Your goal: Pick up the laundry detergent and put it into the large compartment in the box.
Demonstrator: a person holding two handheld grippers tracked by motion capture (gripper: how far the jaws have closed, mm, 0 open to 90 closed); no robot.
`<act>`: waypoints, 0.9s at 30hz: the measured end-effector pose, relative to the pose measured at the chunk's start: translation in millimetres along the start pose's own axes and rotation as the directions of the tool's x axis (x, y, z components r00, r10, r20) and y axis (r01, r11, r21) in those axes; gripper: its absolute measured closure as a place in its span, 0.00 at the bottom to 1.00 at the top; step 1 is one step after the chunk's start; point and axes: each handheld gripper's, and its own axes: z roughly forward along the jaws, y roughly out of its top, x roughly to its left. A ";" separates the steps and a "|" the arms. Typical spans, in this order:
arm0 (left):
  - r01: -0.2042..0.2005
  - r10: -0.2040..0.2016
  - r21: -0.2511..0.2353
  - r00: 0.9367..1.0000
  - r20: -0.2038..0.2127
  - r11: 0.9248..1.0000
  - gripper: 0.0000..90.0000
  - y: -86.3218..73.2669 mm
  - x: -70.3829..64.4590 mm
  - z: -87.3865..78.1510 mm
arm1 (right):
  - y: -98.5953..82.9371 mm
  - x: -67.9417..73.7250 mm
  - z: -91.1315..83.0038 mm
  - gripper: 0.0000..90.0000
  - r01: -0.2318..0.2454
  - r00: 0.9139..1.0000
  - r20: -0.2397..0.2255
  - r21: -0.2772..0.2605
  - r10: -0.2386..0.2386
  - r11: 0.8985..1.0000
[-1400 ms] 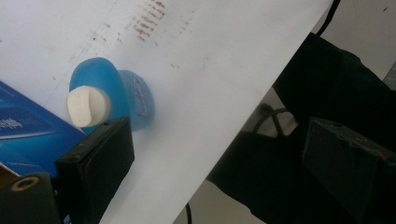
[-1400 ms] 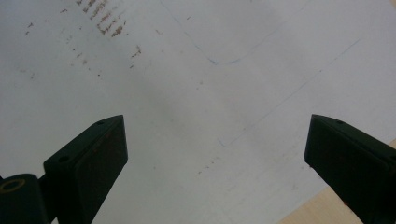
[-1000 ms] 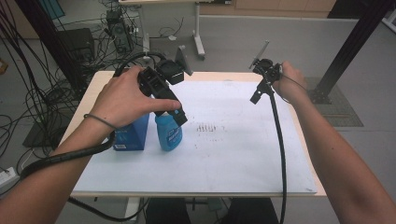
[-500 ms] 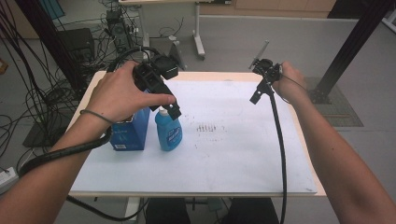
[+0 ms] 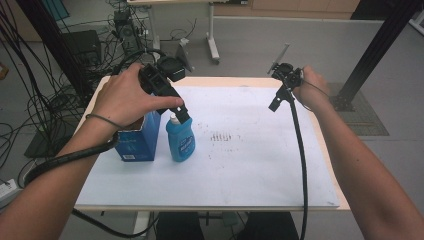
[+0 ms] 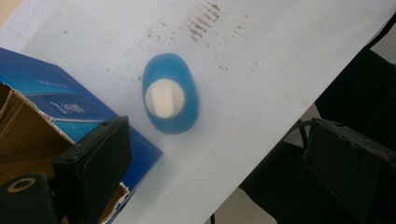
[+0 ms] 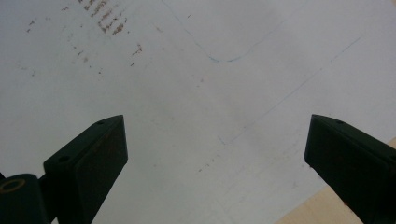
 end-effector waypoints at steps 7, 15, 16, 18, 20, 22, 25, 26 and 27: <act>0.018 -0.018 -0.005 1.000 0.002 1.000 0.09 0.3 10.3 6.7 | 1.0 1.3 0.2 0.06 0.005 1.000 0.001 0.001 -0.005 1.000; 0.025 -0.025 -0.005 1.000 0.006 1.000 0.09 1.7 16.3 12.3 | 3.0 2.7 0.7 0.06 0.016 1.000 0.000 0.007 -0.016 1.000; 0.025 -0.025 -0.006 1.000 0.006 1.000 0.09 1.8 16.6 12.9 | 3.0 2.8 0.6 0.06 0.014 1.000 0.001 0.007 -0.014 1.000; 0.027 -0.027 -0.005 1.000 0.008 1.000 0.09 2.2 17.5 14.5 | 2.8 2.1 0.9 0.06 0.017 1.000 0.000 0.009 -0.017 1.000; 0.028 -0.028 -0.003 1.000 0.010 1.000 0.09 2.6 18.3 16.8 | 2.2 1.6 0.9 0.06 0.010 1.000 0.000 0.007 -0.010 1.000; 0.029 -0.029 -0.003 0.999 0.013 1.000 0.09 2.8 18.6 18.7 | 1.7 1.1 1.0 0.06 0.009 1.000 -0.002 0.008 -0.009 1.000; 0.028 -0.028 -0.001 0.999 0.017 1.000 0.09 3.3 18.5 22.6 | 1.2 0.6 0.9 0.06 0.006 1.000 -0.001 0.008 -0.006 1.000; 0.030 -0.030 0.000 0.999 0.019 1.000 0.09 3.6 18.4 24.3 | 1.2 0.6 1.1 0.06 0.004 1.000 0.000 0.009 -0.004 1.000; 0.029 -0.029 0.001 0.999 0.018 1.000 0.09 3.9 18.1 25.7 | 1.1 0.6 1.2 0.06 0.003 1.000 0.000 0.008 -0.003 1.000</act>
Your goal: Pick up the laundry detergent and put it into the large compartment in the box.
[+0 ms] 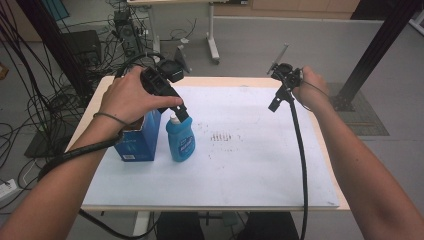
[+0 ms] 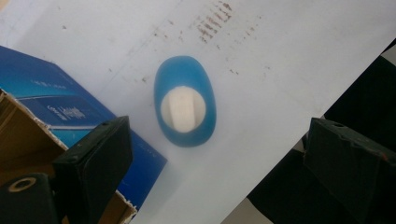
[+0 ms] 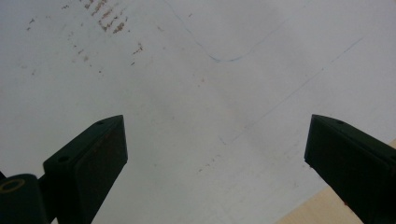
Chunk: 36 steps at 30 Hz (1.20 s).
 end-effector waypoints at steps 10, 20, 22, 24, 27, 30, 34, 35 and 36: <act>0.002 -0.002 0.008 1.000 0.008 1.000 0.09 1.2 0.8 13.5 | 0.6 1.4 3.1 0.06 0.002 1.000 -0.014 -0.001 -0.002 1.000; 0.010 -0.010 0.011 1.000 0.001 1.000 0.09 1.1 4.0 24.8 | 1.0 3.2 4.6 0.06 0.005 1.000 -0.021 -0.006 -0.005 1.000; 0.009 -0.009 0.015 1.000 0.004 1.000 0.09 1.3 4.9 27.2 | 1.0 3.3 4.6 0.06 0.006 1.000 -0.022 -0.007 -0.006 1.000; 0.008 -0.008 0.013 1.000 0.005 1.000 0.09 1.5 5.4 28.7 | 0.9 3.5 4.8 0.06 0.004 1.000 -0.022 -0.006 -0.004 1.000; 0.009 -0.009 0.019 1.000 0.006 1.000 0.09 1.7 5.7 32.1 | 0.6 3.4 4.9 0.06 0.004 1.000 -0.023 -0.008 -0.004 1.000; 0.009 -0.010 0.019 1.000 0.010 1.000 0.09 1.7 5.8 35.1 | -0.1 3.3 6.4 0.06 0.004 1.000 -0.025 -0.006 -0.004 1.000; 0.010 -0.011 0.021 1.000 0.011 1.000 0.09 1.6 6.0 38.7 | -1.3 2.9 8.0 0.06 0.005 1.000 -0.028 -0.004 -0.005 1.000; 0.011 -0.011 0.022 1.000 0.011 1.000 0.09 1.6 6.2 39.7 | -1.6 2.8 8.2 0.06 0.004 1.000 -0.029 -0.002 -0.004 1.000; 0.015 -0.015 0.022 1.000 0.011 1.000 0.09 1.6 6.4 40.7 | -2.2 2.4 8.7 0.06 0.004 1.000 -0.029 -0.002 -0.004 1.000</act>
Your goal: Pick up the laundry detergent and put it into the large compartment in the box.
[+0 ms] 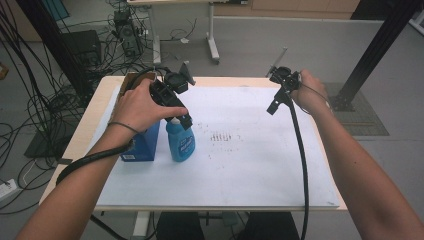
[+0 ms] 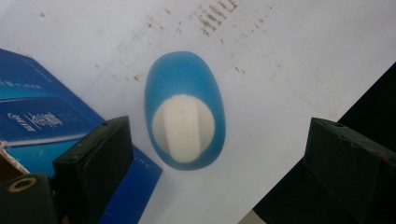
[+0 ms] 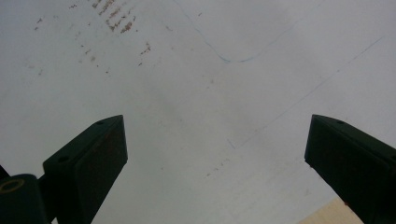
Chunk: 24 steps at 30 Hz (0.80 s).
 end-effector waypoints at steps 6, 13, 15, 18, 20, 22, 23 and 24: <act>-0.002 0.002 0.007 1.000 -0.003 1.000 0.09 0.3 -0.5 3.8 | -0.9 -0.6 -0.2 0.06 -0.003 1.000 0.002 -0.002 0.003 1.000; 0.000 0.000 0.005 1.000 -0.001 1.000 0.09 1.1 -0.7 8.8 | -0.8 0.0 2.3 0.06 -0.004 1.000 -0.006 0.004 0.004 1.000; 0.003 -0.003 0.005 1.000 0.001 1.000 0.09 0.8 -0.6 10.6 | -1.1 -0.1 2.6 0.06 -0.004 1.000 -0.008 0.003 0.004 1.000; 0.007 -0.007 0.007 1.000 0.003 1.000 0.09 0.3 0.9 13.9 | -1.6 -0.4 3.1 0.06 -0.003 1.000 -0.007 0.005 0.003 1.000; 0.007 -0.007 0.009 1.000 -0.001 1.000 0.09 0.1 1.5 15.6 | -2.2 -0.7 3.2 0.06 -0.006 1.000 -0.008 0.004 0.006 1.000; 0.003 -0.003 0.021 1.000 -0.011 1.000 0.09 -0.2 1.7 18.0 | -2.5 -0.6 3.5 0.06 -0.006 1.000 -0.007 0.006 0.006 1.000; 0.004 -0.003 0.021 1.000 -0.015 1.000 0.09 -0.4 2.1 18.9 | -2.6 -0.7 3.7 0.06 -0.005 1.000 -0.008 0.007 0.005 1.000; 0.007 -0.006 0.015 1.000 -0.014 1.000 0.09 -0.7 2.5 19.7 | -2.7 -0.8 3.8 0.06 -0.005 1.000 -0.007 0.008 0.005 1.000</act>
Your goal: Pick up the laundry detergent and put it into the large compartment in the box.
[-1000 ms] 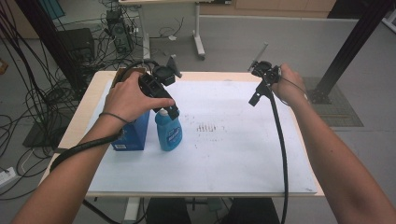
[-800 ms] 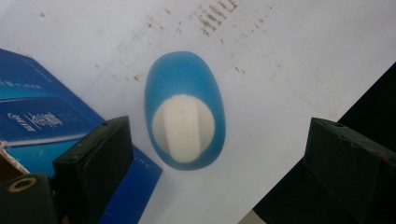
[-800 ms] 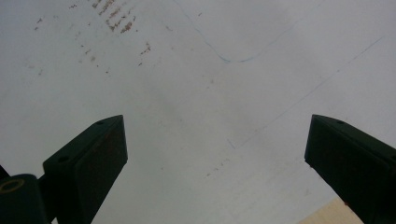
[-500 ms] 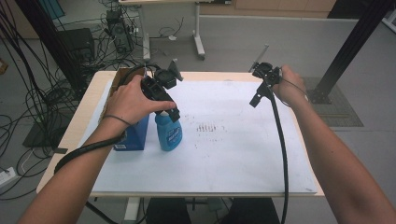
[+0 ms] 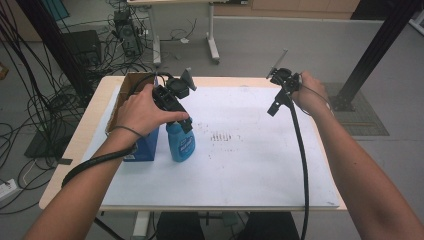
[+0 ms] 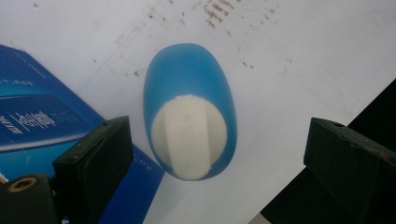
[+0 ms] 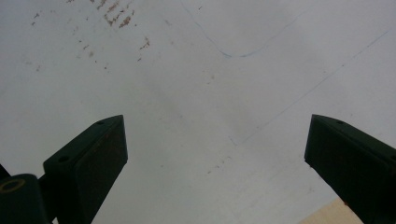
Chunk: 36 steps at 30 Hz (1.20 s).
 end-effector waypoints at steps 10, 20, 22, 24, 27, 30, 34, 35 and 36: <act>-0.008 0.008 0.005 1.000 -0.006 1.000 0.10 0.1 1.6 6.8 | -0.1 -0.2 0.8 0.06 -0.003 1.000 -0.001 0.002 0.003 1.000; -0.008 0.008 0.005 1.000 0.004 1.000 0.10 -0.7 2.9 14.7 | 1.6 1.1 2.4 0.06 0.001 1.000 -0.002 0.006 -0.001 1.000; -0.007 0.007 0.005 1.000 0.010 1.000 0.10 -0.9 3.4 16.1 | 1.7 0.8 2.6 0.06 0.001 1.000 -0.002 0.008 -0.001 1.000; -0.006 0.006 0.003 1.000 0.012 1.000 0.10 -1.2 4.1 17.0 | 1.7 0.5 3.0 0.06 0.000 1.000 -0.002 0.007 0.000 1.000; -0.007 0.007 -0.001 1.000 0.011 1.000 0.10 -1.4 4.7 18.2 | 1.7 0.0 3.7 0.06 0.001 1.000 -0.004 0.008 -0.001 1.000; -0.009 0.009 -0.003 1.000 0.014 1.000 0.10 -2.1 5.4 19.9 | 1.6 -0.2 3.9 0.06 -0.002 1.000 -0.003 0.008 0.002 1.000; -0.014 0.014 -0.013 1.000 0.020 1.000 0.10 -3.3 5.8 22.4 | 1.8 -0.5 4.3 0.06 0.000 1.000 -0.002 0.011 0.000 1.000; -0.013 0.014 -0.017 1.000 0.019 1.000 0.10 -3.6 5.6 23.1 | 1.9 -0.3 4.3 0.06 0.001 1.000 -0.002 0.013 -0.001 1.000; -0.017 0.017 -0.019 1.000 0.018 1.000 0.10 -3.8 5.8 23.5 | 2.1 -0.1 4.2 0.06 0.000 1.000 0.001 0.013 0.000 1.000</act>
